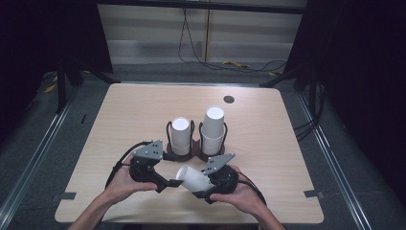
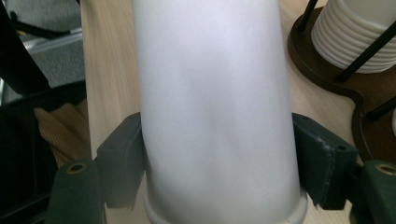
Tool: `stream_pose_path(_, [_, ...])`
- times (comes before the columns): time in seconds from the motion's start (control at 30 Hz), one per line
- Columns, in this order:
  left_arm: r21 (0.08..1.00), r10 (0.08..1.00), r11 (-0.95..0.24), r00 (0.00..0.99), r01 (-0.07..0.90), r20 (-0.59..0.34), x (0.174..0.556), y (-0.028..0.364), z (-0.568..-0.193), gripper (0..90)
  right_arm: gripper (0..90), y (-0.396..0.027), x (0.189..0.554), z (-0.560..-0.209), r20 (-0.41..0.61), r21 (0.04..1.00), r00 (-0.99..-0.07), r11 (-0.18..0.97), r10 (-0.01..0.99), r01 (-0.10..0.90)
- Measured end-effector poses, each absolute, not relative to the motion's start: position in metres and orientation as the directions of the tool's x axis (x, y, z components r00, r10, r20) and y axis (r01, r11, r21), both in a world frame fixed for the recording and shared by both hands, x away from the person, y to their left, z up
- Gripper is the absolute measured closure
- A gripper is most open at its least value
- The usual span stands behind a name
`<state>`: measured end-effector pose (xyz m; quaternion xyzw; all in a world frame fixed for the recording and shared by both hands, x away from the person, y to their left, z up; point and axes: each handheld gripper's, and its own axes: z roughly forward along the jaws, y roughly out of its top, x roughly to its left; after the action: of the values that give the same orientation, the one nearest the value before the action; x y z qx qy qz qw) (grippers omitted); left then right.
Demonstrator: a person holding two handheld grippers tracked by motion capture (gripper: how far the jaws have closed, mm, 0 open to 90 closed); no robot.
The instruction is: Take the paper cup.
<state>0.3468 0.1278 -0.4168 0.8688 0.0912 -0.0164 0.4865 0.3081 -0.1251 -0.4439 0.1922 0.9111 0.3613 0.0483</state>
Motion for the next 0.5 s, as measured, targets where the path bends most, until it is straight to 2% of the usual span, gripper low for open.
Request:
stream_pose_path(0.2, [0.822,0.128,-0.545,0.985,0.166,-0.114,0.3463,0.1256,-0.4192,16.8,26.3,-0.1218,0.3100,-0.4411,0.032,0.638,-0.927,0.706,0.374,0.307])
stream_pose_path(0.4, [0.812,0.102,-0.564,0.989,0.147,-0.108,0.3446,0.1221,-0.4211,24.5,26.2,-0.1199,0.3097,-0.4398,0.021,0.605,-0.932,0.738,0.361,0.299])
stream_pose_path(0.5, [0.793,0.102,-0.587,0.987,0.161,-0.125,0.3443,0.1196,-0.4233,22.5,26.2,-0.1184,0.3097,-0.4385,0.019,0.585,-0.934,0.753,0.358,0.301])
